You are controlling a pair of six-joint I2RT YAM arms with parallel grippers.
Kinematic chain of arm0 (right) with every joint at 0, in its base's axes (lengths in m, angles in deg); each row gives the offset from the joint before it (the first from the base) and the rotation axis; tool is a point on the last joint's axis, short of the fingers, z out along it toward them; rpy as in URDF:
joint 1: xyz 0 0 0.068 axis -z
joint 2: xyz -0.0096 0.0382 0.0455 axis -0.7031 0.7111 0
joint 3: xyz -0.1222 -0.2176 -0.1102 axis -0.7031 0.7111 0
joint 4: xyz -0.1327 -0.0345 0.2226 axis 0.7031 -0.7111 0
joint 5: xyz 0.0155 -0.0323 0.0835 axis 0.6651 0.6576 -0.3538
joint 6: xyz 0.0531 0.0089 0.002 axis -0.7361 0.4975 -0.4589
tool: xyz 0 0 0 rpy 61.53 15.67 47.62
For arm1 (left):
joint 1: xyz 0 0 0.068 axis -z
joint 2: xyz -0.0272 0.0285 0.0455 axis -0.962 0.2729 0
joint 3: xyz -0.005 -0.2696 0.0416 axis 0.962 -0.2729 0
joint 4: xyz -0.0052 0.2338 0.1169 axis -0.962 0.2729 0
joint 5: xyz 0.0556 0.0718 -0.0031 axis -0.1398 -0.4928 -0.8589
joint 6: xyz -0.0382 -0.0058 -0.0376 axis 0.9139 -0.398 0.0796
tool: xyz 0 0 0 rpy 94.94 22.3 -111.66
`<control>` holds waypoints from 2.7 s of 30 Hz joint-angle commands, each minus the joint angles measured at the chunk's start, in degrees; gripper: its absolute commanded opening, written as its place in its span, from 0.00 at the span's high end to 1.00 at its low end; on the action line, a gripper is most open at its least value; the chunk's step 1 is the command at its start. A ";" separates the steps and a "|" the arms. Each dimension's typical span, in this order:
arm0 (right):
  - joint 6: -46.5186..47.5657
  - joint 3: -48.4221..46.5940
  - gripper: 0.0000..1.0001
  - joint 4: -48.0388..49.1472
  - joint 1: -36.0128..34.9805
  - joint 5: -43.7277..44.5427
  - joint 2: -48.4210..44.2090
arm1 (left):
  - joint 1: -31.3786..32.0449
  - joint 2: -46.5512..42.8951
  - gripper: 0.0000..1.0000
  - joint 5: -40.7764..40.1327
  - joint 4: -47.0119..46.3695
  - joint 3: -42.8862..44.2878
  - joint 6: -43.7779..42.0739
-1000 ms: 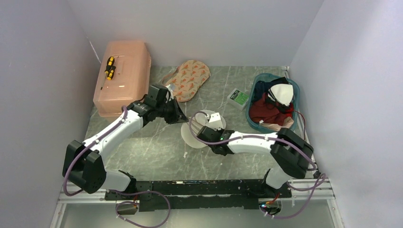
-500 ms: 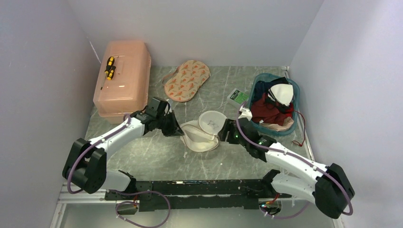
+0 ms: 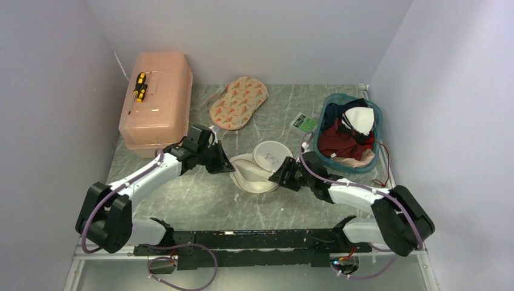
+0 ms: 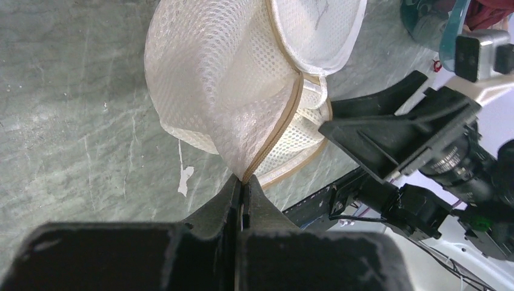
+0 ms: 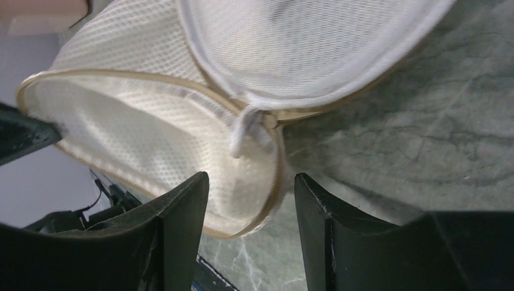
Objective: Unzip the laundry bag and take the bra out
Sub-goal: Adjust the laundry bag at the center of the board.
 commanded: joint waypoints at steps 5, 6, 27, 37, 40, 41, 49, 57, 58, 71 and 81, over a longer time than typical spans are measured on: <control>-4.00 0.39 0.47 10.21 2.15 -0.22 6.85 | 0.16 -2.49 0.97 0.96 -0.96 -0.90 -0.09; -3.55 -0.20 0.49 9.78 2.26 -0.11 7.45 | 0.16 -2.45 0.97 1.13 -1.13 -1.07 -0.02; 26.05 -32.30 1.00 -32.53 -20.27 49.96 -8.01 | 0.52 -5.92 0.97 -1.48 7.74 17.02 -2.68; 21.73 -27.06 1.00 -27.95 -20.20 49.39 2.96 | 0.95 -0.03 0.97 -2.27 5.35 11.76 -2.47; 25.39 -29.09 1.00 -26.55 -20.20 53.60 -0.09 | 0.95 -3.65 0.97 -6.31 4.16 14.37 -4.81; 26.61 -29.68 1.00 -26.17 -20.20 54.69 -1.04 | 0.95 -4.30 0.97 -6.99 4.72 15.78 -5.27; 24.61 -22.87 1.00 -21.25 -20.26 48.84 -1.82 | 0.95 -3.03 0.97 -4.90 2.03 6.64 -3.46; 14.20 -10.95 0.91 -16.13 -19.82 38.20 -3.45 | 0.95 -2.40 0.97 -0.94 -4.26 -5.25 1.14; 13.63 -10.58 0.83 -15.94 -19.79 37.56 -3.90 | 0.95 -2.91 0.97 -1.16 -3.80 -5.15 0.99; 4.12 -3.42 0.14 -7.85 -3.12 12.44 -14.81 | 0.95 -4.50 0.97 -1.32 -0.95 -3.03 -0.53; -7.46 4.91 0.12 0.90 10.45 2.57 -10.16 | 0.91 -5.51 0.97 -2.17 1.96 -2.78 -1.63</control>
